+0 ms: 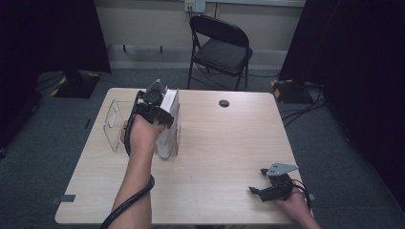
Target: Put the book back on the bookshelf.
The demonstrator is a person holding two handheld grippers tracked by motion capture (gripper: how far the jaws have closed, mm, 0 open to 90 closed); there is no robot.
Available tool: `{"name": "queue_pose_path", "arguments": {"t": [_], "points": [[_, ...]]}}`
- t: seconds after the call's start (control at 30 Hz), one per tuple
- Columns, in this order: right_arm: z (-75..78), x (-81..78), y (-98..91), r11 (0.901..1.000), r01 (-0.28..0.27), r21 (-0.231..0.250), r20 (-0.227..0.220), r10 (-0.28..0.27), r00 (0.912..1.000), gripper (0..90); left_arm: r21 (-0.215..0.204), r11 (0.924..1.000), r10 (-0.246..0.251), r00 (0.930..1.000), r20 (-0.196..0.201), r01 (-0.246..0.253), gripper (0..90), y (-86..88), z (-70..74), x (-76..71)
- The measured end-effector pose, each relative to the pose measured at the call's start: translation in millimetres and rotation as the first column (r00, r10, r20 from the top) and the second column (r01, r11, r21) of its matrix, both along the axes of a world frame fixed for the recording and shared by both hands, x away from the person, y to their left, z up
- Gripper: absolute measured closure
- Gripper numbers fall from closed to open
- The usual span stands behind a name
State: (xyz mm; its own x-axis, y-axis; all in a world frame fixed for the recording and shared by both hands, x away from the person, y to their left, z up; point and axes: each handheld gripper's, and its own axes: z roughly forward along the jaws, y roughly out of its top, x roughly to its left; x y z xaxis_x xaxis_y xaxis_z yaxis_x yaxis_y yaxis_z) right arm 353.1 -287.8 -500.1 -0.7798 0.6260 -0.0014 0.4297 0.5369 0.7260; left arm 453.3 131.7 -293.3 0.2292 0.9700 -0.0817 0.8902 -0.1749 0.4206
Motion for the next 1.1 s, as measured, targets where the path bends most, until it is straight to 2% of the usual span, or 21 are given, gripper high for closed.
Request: {"name": "queue_pose_path", "arguments": {"t": [0.07, 0.37, 0.53, 0.6, 0.63, 0.73, 0.77, 0.97, 1.1], "points": [[0.0, 0.0, 0.0, 1.0000, 0.000, 0.000, 0.000, 0.000, 1.0000, 10.1, 0.000, 1.0000, -0.007, 1.0000, 0.002, 0.007, 38.8, 2.1, 0.3, -1.4], [0.0, 0.0, 0.0, 1.0000, -0.001, 0.000, 0.000, 0.001, 1.0000, 10.1, -0.056, 0.9981, -0.025, 0.9997, 0.006, 0.025, 34.9, 11.1, -1.6, -8.8], [0.0, 0.0, 0.1, 1.0000, 0.002, 0.000, 0.001, -0.002, 1.0000, 10.1, -0.056, 0.9979, -0.032, 0.9994, 0.012, 0.033, 33.7, 13.9, 1.2, -13.3], [0.0, -0.1, 0.2, 1.0000, 0.003, 0.000, -0.001, -0.003, 1.0000, 10.1, -0.060, 0.9969, -0.050, 0.9986, 0.016, 0.051, 33.5, 15.9, 3.6, -14.8], [0.0, 0.0, 0.2, 1.0000, 0.002, 0.000, 0.000, -0.002, 1.0000, 10.1, -0.061, 0.9973, -0.040, 0.9990, 0.020, 0.041, 33.4, 15.5, 4.3, -16.5], [0.0, -0.1, 0.2, 1.0000, 0.003, 0.000, -0.001, -0.003, 1.0000, 10.1, -0.068, 0.9964, -0.050, 0.9986, 0.014, 0.051, 33.0, 16.8, 4.9, -18.9], [0.0, -0.1, 0.2, 1.0000, 0.002, 0.000, -0.001, -0.002, 1.0000, 10.1, -0.057, 0.9965, -0.061, 0.9980, 0.014, 0.062, 32.9, 17.1, 4.3, -19.8], [0.0, -0.1, 0.2, 1.0000, 0.003, 0.000, -0.001, -0.003, 1.0000, 10.1, -0.062, 0.9943, -0.086, 0.9961, 0.016, 0.087, 32.3, 15.4, -0.7, -23.8], [0.0, -0.2, 0.2, 1.0000, 0.003, 0.000, -0.001, -0.003, 1.0000, 10.1, -0.065, 0.9904, -0.121, 0.9924, 0.025, 0.122, 31.8, 13.4, -1.7, -28.2]]}}
